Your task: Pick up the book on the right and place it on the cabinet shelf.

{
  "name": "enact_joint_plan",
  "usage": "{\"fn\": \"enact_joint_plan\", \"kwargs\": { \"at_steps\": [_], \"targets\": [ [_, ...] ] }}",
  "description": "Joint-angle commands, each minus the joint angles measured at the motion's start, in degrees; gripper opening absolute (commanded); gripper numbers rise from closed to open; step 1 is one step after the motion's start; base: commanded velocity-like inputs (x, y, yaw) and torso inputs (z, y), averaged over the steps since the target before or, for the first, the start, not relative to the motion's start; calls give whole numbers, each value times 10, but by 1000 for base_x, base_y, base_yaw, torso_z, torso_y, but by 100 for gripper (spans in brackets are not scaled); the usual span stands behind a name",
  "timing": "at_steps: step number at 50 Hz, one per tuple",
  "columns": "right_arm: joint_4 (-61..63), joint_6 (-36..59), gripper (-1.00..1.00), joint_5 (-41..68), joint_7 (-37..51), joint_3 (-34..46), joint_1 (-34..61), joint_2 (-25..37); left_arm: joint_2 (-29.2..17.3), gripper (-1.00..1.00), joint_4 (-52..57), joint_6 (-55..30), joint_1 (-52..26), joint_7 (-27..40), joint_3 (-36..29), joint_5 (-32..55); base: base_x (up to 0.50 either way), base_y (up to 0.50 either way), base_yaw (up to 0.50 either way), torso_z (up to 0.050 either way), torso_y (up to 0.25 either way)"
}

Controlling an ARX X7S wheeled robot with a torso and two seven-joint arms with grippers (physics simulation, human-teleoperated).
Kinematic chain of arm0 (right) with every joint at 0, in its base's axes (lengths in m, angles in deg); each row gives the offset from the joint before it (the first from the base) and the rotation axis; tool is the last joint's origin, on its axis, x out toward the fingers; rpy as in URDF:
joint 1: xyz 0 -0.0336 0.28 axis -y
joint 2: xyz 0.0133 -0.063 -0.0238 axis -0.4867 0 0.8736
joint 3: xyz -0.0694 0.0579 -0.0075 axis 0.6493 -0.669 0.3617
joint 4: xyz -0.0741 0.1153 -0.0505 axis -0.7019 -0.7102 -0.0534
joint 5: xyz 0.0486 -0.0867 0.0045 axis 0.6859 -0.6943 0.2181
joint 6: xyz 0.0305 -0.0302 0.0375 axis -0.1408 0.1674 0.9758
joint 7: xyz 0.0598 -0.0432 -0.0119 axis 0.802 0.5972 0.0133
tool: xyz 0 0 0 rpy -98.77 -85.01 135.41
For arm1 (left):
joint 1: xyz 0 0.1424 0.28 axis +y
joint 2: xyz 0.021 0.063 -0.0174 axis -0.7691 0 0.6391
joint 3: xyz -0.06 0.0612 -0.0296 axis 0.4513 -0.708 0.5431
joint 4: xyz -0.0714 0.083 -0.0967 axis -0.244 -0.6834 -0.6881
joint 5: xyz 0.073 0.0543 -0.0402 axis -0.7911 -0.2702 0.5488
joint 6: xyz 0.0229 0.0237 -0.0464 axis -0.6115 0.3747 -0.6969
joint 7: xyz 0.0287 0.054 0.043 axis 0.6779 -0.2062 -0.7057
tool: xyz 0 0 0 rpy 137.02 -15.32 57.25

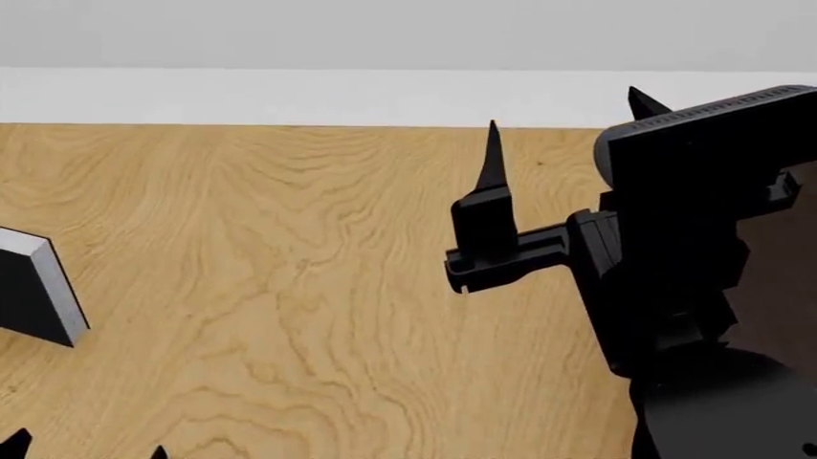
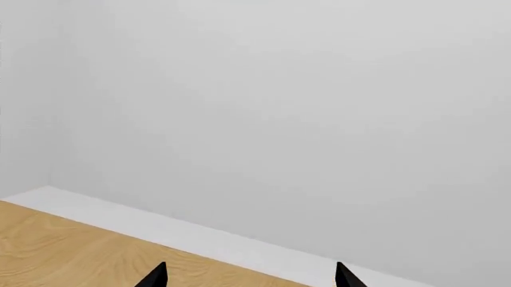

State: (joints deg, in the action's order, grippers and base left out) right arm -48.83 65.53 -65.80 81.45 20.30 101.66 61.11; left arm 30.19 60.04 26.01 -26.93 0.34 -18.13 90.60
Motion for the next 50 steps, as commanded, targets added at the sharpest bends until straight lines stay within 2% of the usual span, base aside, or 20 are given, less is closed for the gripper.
{"fn": "enact_joint_plan", "kwargs": {
  "at_steps": [1, 23, 29, 50],
  "targets": [
    [2, -5, 100, 3, -1, 1, -1, 3, -4, 100, -2, 4, -1, 7, -3, -3, 0, 0, 0, 0, 0],
    [3, 1, 100, 9, -2, 9, 3, 9, -9, 100, -11, 11, -3, 13, -7, 1, 0, 0, 0, 0, 0],
    [44, 44, 100, 28, -11, 11, -8, 30, -11, 100, -13, 10, -5, 15, -7, 6, 0, 0, 0, 0, 0],
    [251, 265, 100, 197, -43, -130, -59, 43, -15, 100, -20, 12, -9, 21, -3, 19, 0, 0, 0, 0, 0]
  ]
}}
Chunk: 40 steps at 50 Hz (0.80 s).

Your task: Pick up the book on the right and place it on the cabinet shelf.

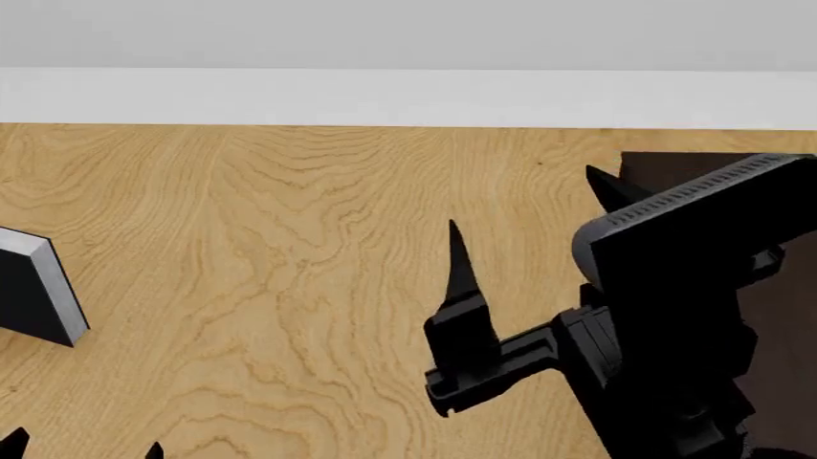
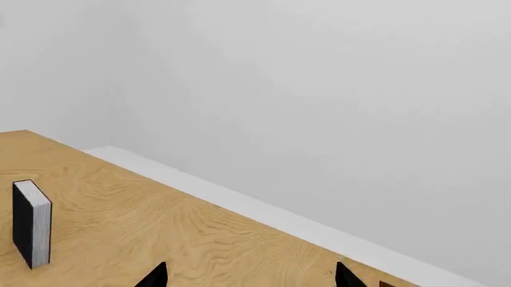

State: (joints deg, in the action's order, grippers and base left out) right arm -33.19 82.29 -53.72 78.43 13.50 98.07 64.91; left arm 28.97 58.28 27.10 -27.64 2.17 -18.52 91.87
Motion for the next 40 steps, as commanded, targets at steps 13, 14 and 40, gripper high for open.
{"fn": "enact_joint_plan", "kwargs": {
  "at_steps": [13, 14, 40],
  "targets": [
    [118, -42, 100, 413, 217, -42, -91, 186, -7, 100, -5, -1, -7, 4, -4, 11, 0, 0, 0, 0, 0],
    [118, -78, 100, 418, 226, -18, -98, 215, -8, 100, -4, -1, -7, 5, -5, 11, 0, 0, 0, 0, 0],
    [118, -604, 100, 184, 358, 1134, 453, 553, -10, 100, -25, 13, -9, 2, -13, 20, 0, 0, 0, 0, 0]
  ]
}}
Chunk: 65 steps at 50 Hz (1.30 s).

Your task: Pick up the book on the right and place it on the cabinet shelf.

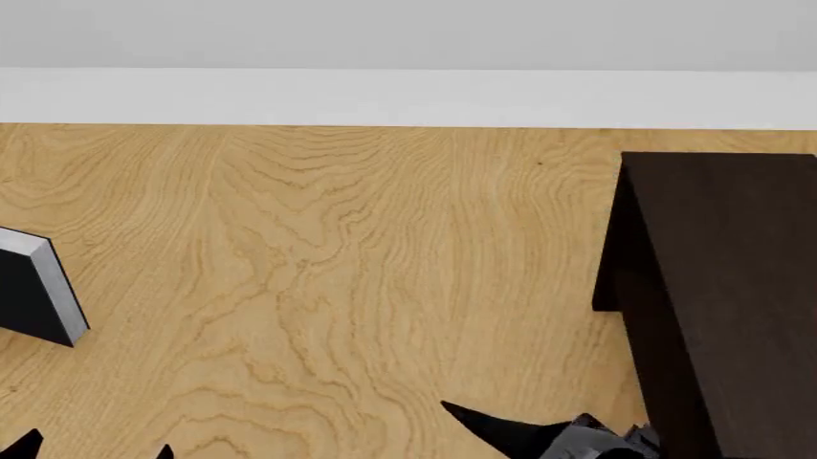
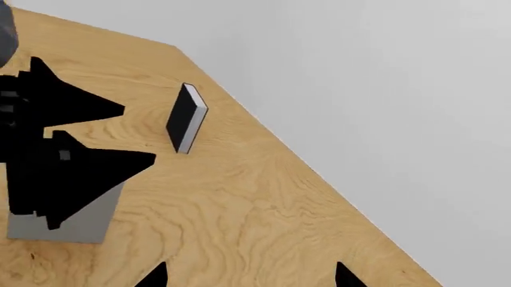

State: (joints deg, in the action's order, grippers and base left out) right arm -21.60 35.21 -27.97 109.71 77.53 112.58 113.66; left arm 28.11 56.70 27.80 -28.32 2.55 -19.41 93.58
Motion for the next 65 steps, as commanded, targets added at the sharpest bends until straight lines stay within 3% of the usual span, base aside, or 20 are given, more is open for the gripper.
{"fn": "enact_joint_plan", "kwargs": {
  "at_steps": [1, 6, 8, 14, 42, 65],
  "targets": [
    [2, -141, 100, -82, 58, 568, 365, 57, -1, 100, -10, 6, -2, -2, -4, 3, 0, 0, 0, 0, 0],
    [2, -270, 100, -116, 177, 979, 647, -51, -1, 100, -13, 8, -2, 0, -4, 5, 0, 0, 0, 0, 0],
    [2, -307, 100, -127, 211, 1045, 671, -86, -2, 100, -13, 9, -3, 0, -5, 5, 0, 0, 0, 0, 0],
    [1, -356, 100, -168, 276, 1121, 665, -151, -3, 100, -16, 10, -4, 0, -7, 6, 0, 0, 0, 0, 0],
    [-47, -351, 100, -150, 309, 1084, 540, -214, -10, 100, -21, 15, -5, 4, -15, 11, 0, 0, 0, 0, 0],
    [-106, -379, 100, -117, 257, 1052, 503, -236, -16, 100, -18, 10, -10, 13, -17, 20, 0, 0, 0, 0, 0]
  ]
}}
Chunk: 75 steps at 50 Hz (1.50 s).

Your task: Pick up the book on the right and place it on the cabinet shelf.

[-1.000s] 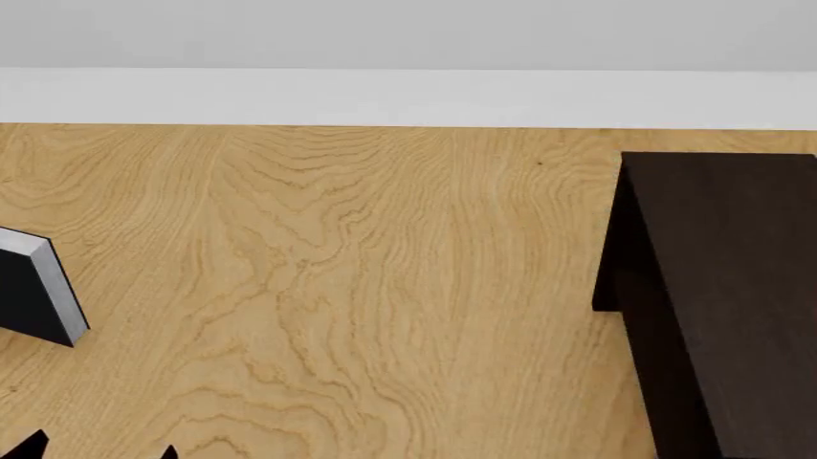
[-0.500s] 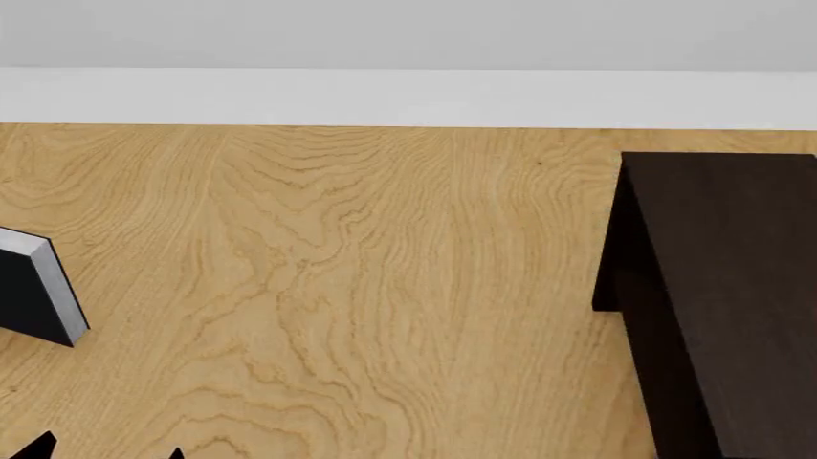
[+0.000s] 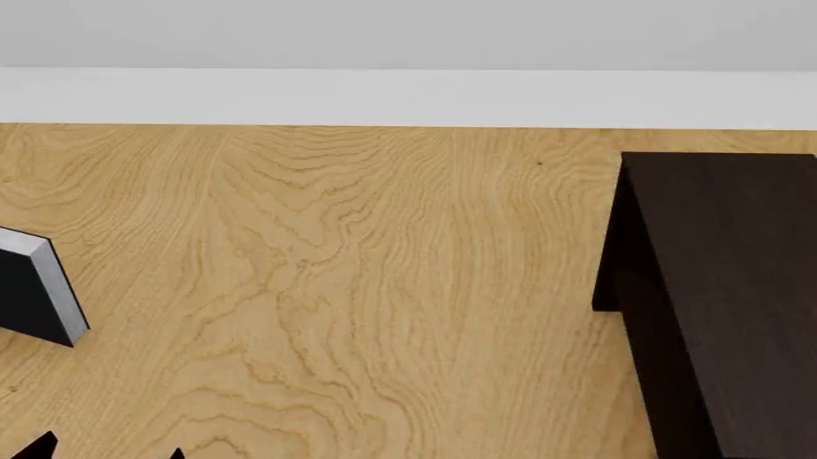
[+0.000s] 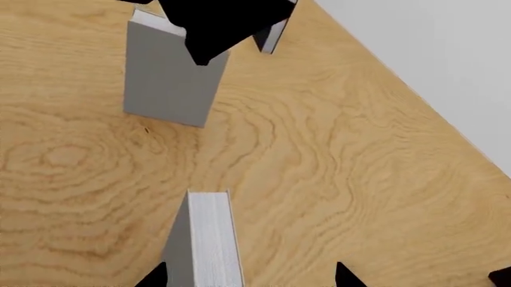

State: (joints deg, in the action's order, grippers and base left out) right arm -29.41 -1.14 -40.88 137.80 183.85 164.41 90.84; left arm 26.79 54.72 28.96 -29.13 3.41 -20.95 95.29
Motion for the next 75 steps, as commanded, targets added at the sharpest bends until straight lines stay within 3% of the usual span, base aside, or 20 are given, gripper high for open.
{"fn": "enact_joint_plan", "kwargs": {
  "at_steps": [1, 75],
  "targets": [
    [-32, -17, 100, 15, -28, -13, -16, -9, -3, 100, 1, -2, -3, 4, -2, 3, 0, 0, 0, 0, 0],
    [-202, -100, 100, 107, -169, -81, -159, -24, -19, 100, -17, 20, 2, 19, -15, 8, 0, 0, 0, 0, 0]
  ]
}}
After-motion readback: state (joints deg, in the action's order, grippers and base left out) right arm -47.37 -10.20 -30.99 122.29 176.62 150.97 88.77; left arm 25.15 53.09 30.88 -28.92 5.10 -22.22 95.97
